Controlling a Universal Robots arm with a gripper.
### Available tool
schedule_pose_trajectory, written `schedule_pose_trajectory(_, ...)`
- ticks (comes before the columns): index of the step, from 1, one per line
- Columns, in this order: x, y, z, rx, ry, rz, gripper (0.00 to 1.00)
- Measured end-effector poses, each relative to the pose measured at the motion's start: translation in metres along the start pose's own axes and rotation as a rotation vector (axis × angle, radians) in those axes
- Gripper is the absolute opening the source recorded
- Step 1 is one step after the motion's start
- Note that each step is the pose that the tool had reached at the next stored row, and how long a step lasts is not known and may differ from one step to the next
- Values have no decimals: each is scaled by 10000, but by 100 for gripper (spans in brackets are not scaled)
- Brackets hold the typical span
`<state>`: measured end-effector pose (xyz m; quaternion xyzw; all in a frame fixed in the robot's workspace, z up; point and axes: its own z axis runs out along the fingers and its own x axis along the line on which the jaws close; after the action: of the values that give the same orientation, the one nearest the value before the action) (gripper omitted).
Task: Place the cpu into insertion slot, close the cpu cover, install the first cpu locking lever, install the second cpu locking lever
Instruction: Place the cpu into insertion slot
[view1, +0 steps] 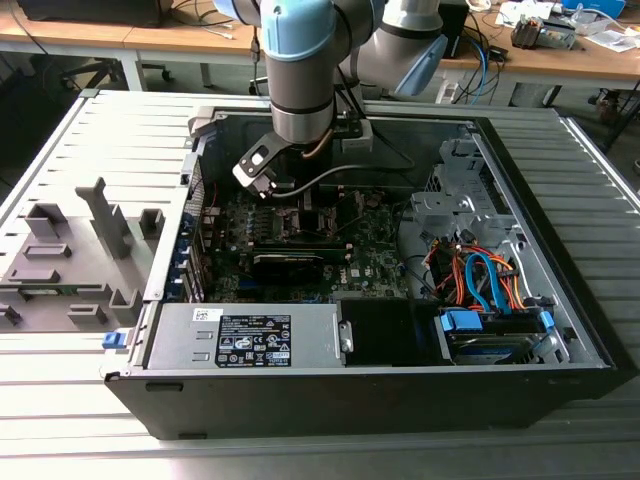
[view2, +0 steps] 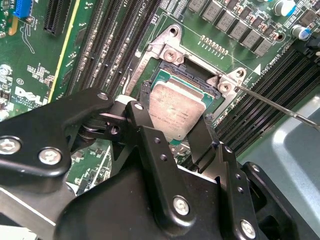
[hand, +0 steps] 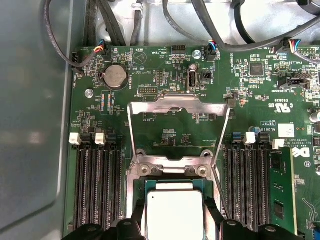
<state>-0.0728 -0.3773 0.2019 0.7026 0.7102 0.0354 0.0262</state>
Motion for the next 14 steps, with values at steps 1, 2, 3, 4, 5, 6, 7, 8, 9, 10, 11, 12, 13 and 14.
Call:
schedule_pose_trajectory(1, 0, 0, 0, 0, 0, -1, 54)
schedule_pose_trajectory(2, 1, -1, 0, 0, 0, -1, 54)
schedule_pose_trajectory(3, 2, -4, 0, 0, 0, 1, 54)
schedule_pose_trajectory(4, 2, -10, 0, -1, 1, 2, 54)
schedule_pose_trajectory(5, 2, -14, -1, -1, 0, 1, 54)
schedule_pose_trajectory(6, 2, -20, -2, -1, 0, 0, 54)
schedule_pose_trajectory(7, 2, -26, -2, -1, 0, 0, 54)
schedule_pose_trajectory(8, 2, -32, -3, -1, 0, 0, 54)
schedule_pose_trajectory(9, 2, -39, -3, -1, -1, 0, 54)
schedule_pose_trajectory(10, 2, -46, -4, -1, 0, 0, 54)
schedule_pose_trajectory(11, 2, -46, -4, -2, 1, -2, 54)
schedule_pose_trajectory(12, 2, -46, -4, -2, 1, -2, 54)
schedule_pose_trajectory(13, 3, -48, -3, -1, -1, 0, 54)
schedule_pose_trajectory(14, 5, -48, -2, -2, 0, 0, 54)
